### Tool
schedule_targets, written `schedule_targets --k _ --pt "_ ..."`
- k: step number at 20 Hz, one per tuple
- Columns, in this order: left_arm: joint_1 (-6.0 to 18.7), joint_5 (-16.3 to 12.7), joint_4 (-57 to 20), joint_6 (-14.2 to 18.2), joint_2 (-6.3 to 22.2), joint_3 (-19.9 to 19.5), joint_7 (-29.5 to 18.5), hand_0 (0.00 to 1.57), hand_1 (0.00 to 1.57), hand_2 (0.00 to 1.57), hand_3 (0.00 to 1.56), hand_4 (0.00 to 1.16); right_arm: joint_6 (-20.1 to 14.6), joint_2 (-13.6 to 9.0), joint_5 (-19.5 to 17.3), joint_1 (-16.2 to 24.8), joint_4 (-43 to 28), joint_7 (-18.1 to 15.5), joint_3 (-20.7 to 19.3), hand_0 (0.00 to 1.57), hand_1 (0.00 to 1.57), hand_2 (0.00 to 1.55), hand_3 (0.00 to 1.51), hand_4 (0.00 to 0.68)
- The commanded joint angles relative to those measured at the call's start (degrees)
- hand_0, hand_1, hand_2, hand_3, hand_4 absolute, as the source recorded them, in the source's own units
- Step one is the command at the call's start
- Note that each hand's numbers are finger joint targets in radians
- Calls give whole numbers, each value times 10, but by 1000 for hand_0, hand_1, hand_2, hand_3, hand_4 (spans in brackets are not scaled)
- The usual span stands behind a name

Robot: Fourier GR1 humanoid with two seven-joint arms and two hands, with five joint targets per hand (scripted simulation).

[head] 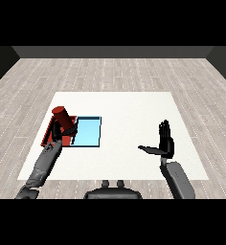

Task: Pick the red can and put it in the red box

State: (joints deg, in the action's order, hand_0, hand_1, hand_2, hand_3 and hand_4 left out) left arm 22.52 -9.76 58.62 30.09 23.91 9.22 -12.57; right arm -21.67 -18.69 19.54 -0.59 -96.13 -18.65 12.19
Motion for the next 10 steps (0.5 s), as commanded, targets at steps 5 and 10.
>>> schedule_targets --k 5,10 --pt "118 48 -249 -14 16 -34 4 1571 1571 1562 1472 1089 -2 1 -19 -3 54 -2 -28 0 0 0 0 0" --pt "194 54 -407 -34 7 -59 -11 1571 1571 1558 1497 1046 26 10 -3 -72 128 6 -44 0 0 0 0 0"
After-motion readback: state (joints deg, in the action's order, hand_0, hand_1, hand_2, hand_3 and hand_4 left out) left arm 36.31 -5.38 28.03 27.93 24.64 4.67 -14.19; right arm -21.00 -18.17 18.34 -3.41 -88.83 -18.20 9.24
